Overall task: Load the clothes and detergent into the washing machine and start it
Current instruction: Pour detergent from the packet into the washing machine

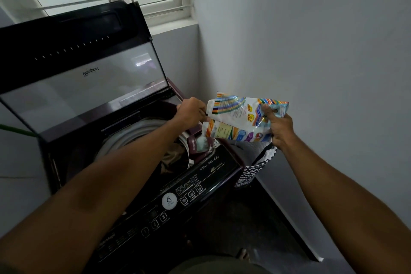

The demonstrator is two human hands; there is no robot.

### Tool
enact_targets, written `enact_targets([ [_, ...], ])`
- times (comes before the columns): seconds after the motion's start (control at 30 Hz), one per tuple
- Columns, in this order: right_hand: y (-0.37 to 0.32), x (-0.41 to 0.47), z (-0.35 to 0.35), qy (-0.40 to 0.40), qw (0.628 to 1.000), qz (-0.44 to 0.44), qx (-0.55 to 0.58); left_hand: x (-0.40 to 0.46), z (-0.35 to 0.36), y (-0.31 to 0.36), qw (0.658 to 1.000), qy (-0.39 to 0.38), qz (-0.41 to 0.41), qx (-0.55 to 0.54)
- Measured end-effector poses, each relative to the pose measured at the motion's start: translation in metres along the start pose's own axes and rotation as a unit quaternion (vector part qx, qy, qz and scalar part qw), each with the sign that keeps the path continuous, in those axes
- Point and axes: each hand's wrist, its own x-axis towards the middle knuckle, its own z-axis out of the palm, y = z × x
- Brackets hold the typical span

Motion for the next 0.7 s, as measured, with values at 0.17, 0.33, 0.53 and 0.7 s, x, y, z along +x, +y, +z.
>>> enact_targets([
  [0.17,0.013,0.002,-0.008,0.01,1.0,0.028,0.011,-0.005,-0.001,0.013,0.999,-0.01,0.025,-0.026],
  [0.33,0.021,-0.008,-0.004,0.015,0.997,0.043,0.065,-0.007,-0.015,0.025,0.997,0.009,0.05,-0.058],
  [0.53,0.032,-0.017,0.007,0.015,0.99,0.077,0.117,-0.003,-0.039,0.044,0.993,0.029,0.066,-0.09],
  [0.7,0.041,-0.023,0.026,-0.018,0.983,0.095,0.158,-0.008,-0.056,0.056,0.989,0.074,0.082,-0.099],
])
